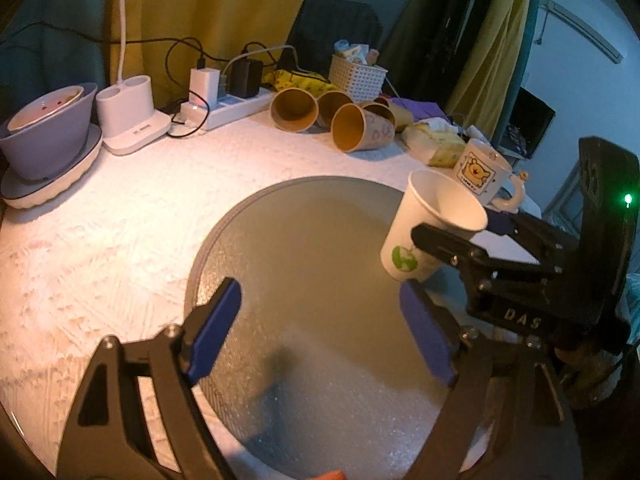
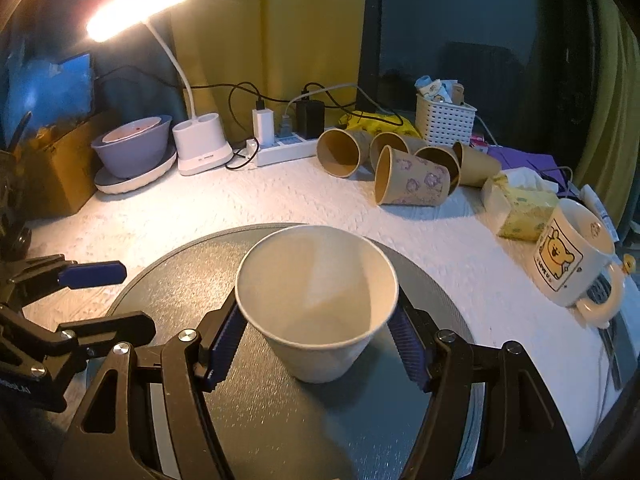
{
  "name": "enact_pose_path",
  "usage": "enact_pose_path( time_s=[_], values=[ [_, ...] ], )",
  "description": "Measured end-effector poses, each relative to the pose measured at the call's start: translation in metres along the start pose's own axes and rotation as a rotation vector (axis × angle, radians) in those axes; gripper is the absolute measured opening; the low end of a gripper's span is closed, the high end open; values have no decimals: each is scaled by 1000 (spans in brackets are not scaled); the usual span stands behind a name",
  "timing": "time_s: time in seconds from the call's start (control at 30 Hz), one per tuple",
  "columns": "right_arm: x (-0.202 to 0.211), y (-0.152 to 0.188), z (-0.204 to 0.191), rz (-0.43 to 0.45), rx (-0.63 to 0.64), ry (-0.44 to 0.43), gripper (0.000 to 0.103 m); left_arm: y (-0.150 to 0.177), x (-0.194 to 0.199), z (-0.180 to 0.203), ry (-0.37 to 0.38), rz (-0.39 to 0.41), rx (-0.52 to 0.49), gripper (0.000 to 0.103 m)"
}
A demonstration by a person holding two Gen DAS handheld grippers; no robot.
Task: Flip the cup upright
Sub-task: 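Lower the white cup upright onto the turntable with the right tool and open it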
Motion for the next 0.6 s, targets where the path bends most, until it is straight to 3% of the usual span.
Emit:
enact_pose_path(
  time_s=[0.6],
  values=[
    [37,32,-14,-23,-38,13,73,10,33,13,-16,42,-14,87]
  ],
)
Point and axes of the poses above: each gripper's, at about its wrist camera, not at the fingertips, and x roughly against the way its jaws point, z to its right, y to its underside, the point moved 10 cm from there along -x, roughly the way its jaws point, and after that the axes turned 7 degrees about -y, right-handed, at the moved point
